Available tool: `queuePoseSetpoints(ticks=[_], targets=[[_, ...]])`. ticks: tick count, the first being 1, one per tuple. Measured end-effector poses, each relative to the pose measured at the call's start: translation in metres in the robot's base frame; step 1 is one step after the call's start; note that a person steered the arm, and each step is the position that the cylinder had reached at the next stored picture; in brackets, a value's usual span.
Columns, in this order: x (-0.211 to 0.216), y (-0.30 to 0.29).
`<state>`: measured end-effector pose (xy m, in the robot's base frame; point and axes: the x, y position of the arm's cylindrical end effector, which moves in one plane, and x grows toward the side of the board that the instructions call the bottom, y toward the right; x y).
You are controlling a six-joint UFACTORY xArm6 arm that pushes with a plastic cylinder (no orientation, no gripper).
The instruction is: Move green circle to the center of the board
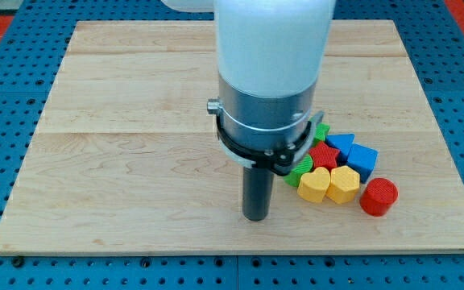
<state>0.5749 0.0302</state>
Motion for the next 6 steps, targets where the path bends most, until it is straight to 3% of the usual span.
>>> queuePoseSetpoints(ticks=[3, 4, 5, 6], targets=[[-0.047, 0.072], [-0.067, 0.059], [-0.087, 0.010], [-0.142, -0.046]])
